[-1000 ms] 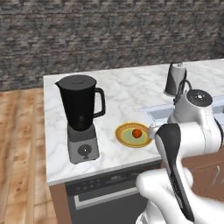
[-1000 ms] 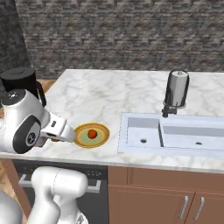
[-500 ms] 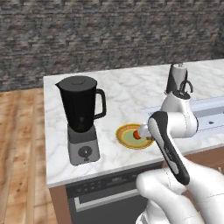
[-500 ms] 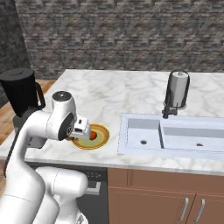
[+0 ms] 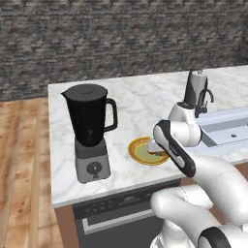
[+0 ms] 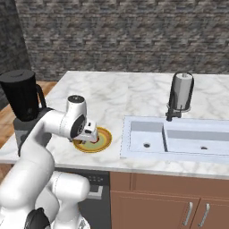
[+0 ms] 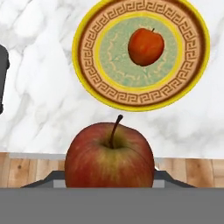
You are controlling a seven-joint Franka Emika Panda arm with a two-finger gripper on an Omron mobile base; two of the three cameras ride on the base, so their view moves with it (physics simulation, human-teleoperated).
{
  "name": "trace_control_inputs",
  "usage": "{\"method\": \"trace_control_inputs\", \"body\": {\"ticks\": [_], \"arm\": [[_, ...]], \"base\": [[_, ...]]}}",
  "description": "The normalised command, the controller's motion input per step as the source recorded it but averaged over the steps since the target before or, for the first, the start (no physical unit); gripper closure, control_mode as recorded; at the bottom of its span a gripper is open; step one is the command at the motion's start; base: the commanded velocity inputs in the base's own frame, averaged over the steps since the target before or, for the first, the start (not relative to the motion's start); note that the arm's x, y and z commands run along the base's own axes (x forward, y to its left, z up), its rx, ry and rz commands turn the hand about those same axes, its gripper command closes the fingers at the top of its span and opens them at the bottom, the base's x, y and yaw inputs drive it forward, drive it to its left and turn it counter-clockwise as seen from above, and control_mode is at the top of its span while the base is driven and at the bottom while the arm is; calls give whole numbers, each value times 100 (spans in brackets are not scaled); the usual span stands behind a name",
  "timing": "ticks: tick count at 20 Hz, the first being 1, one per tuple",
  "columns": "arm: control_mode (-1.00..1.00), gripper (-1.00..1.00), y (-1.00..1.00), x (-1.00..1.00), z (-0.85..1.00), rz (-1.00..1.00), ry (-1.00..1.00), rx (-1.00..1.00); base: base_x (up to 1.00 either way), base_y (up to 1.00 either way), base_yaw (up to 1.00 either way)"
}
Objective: Pick the two apples from the fridge and place them on the plate next to the blender to make a fruit smoothie.
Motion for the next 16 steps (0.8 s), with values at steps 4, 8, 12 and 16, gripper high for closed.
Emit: {"method": "trace_control_inputs", "body": {"ticks": [4,8,12,16], "arm": [[-100,100,20,31,-36,0,7,-3],[-100,100,19,30,-37,0,6,-1],[-100,100,10,32,-34,0,5,0],[-100,100,2,32,-23,0,1,0]], "base": [[0,0,0],[0,0,0],[0,0,0],[0,0,0]]}}
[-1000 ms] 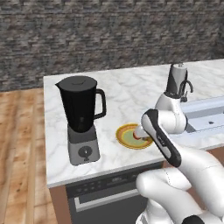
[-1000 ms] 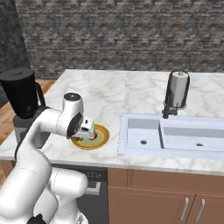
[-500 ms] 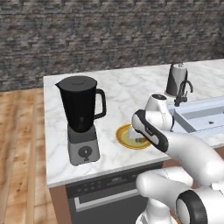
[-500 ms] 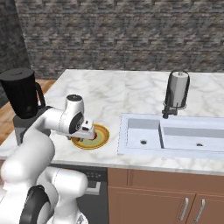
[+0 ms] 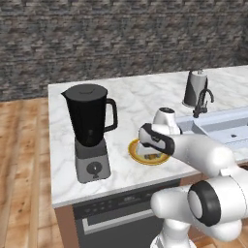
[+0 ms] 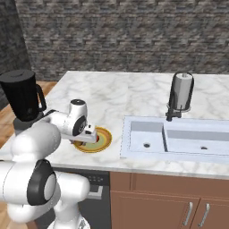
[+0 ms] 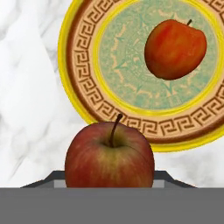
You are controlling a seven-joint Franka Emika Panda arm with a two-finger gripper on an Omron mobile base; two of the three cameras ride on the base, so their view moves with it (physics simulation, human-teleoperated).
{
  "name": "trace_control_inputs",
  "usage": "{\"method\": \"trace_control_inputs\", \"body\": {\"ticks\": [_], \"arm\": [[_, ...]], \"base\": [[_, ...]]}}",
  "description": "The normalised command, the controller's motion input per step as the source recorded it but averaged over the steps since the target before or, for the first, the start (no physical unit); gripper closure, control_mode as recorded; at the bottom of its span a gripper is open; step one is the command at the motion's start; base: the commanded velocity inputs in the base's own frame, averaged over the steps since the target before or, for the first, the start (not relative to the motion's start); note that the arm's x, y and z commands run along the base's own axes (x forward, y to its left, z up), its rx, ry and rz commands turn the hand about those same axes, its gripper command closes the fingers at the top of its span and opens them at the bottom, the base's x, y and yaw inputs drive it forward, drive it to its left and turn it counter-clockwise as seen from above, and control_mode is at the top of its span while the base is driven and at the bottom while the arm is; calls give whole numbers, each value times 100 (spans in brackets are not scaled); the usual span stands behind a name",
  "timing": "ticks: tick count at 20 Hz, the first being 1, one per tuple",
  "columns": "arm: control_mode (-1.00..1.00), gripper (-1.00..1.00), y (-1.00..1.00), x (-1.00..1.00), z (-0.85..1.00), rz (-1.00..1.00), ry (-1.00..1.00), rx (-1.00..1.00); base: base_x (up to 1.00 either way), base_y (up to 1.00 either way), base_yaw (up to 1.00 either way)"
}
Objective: Pick the two apples from the fridge and place them on the plate next to the blender to make a fruit smoothie.
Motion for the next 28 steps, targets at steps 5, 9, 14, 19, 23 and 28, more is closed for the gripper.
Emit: {"method": "trace_control_inputs", "body": {"ticks": [5,9,14,19,23,28], "arm": [[-100,100,0,34,-19,0,0,0],[-100,100,3,31,-22,0,0,0],[-100,-100,12,18,-23,0,0,0],[-100,-100,1,-1,-9,0,-2,0],[-100,-100,0,-7,4,0,-9,0],[-100,-100,0,-31,28,0,-13,0]], "base": [[0,0,0],[0,0,0],[0,0,0],[0,0,0],[0,0,0],[0,0,0]]}}
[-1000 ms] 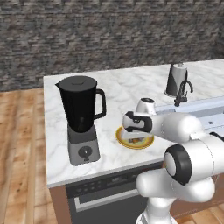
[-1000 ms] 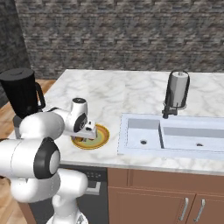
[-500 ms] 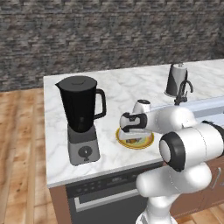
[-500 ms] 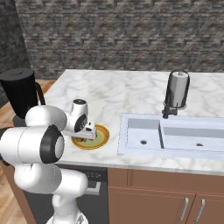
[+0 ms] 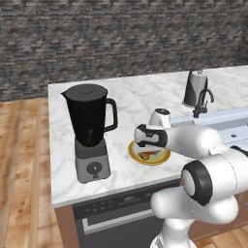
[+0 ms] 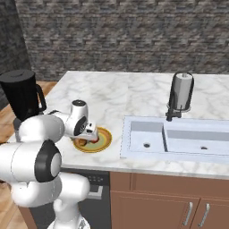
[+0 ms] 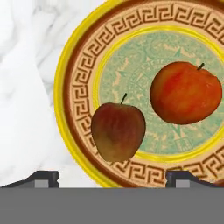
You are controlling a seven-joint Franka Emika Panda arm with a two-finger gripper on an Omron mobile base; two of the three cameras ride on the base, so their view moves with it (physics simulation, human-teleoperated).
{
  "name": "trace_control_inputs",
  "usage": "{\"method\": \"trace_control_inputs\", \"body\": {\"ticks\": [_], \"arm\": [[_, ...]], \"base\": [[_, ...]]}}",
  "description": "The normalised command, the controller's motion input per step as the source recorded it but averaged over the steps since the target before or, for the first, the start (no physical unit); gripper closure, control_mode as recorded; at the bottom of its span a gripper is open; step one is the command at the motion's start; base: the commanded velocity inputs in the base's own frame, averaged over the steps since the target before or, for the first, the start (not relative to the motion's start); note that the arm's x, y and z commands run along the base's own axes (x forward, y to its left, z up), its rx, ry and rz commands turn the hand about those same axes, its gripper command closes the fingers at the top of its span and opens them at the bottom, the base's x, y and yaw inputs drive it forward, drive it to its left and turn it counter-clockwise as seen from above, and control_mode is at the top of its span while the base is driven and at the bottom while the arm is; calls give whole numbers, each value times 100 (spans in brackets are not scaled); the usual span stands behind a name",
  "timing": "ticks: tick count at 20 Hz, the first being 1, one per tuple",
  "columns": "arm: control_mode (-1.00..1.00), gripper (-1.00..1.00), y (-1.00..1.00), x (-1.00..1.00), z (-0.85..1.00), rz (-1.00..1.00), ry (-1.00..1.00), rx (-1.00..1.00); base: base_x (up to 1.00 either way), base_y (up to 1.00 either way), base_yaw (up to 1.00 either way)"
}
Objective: Pick the two apples from the fridge and place them on the plate next to the blender to make a fruit smoothie.
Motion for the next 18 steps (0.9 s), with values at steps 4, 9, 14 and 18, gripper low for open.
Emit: {"method": "trace_control_inputs", "body": {"ticks": [4,9,14,18], "arm": [[-100,-100,-13,-81,68,0,-22,1],[-100,-100,-11,-93,62,-2,-23,4],[-100,-100,-6,-73,63,-8,-27,3],[-100,-100,-15,-64,100,-10,-27,1]], "base": [[0,0,0],[0,0,0],[0,0,0],[0,0,0]]}}
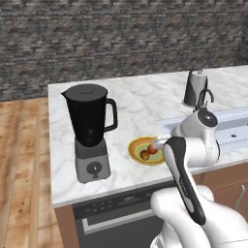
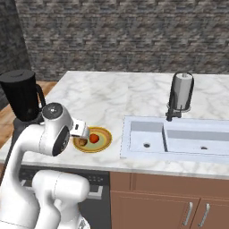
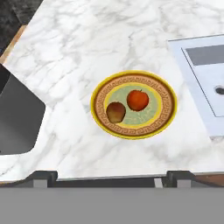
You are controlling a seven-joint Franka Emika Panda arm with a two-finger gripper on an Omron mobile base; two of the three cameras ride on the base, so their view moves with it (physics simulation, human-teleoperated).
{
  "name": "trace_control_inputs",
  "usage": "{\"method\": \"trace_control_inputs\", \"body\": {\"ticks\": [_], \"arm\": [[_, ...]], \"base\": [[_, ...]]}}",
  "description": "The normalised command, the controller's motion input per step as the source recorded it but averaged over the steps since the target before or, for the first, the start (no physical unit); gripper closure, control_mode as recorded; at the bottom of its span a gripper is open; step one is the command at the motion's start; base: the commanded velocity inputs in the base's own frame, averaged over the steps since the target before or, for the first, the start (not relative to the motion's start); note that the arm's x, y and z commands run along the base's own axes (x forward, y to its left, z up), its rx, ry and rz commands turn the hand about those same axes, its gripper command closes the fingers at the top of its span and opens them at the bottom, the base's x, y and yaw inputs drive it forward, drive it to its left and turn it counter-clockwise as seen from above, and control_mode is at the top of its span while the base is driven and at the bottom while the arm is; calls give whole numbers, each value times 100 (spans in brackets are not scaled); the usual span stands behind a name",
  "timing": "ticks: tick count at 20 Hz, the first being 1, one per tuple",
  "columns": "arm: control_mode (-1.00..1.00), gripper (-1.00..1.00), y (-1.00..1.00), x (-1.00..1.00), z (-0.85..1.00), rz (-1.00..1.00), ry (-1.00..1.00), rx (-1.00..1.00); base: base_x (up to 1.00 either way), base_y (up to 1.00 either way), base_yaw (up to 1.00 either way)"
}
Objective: Pick the two apples from the fridge and place them on the plate next to the blender to make a fruit smoothie.
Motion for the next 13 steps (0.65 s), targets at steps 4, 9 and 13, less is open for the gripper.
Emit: {"method": "trace_control_inputs", "body": {"ticks": [4,9,13], "arm": [[-100,-100,-13,-57,100,-9,-24,0],[-100,-100,-7,-61,99,-7,-25,0],[-100,-100,-5,-81,83,-11,-34,0]], "base": [[0,0,0],[0,0,0],[0,0,0]]}}
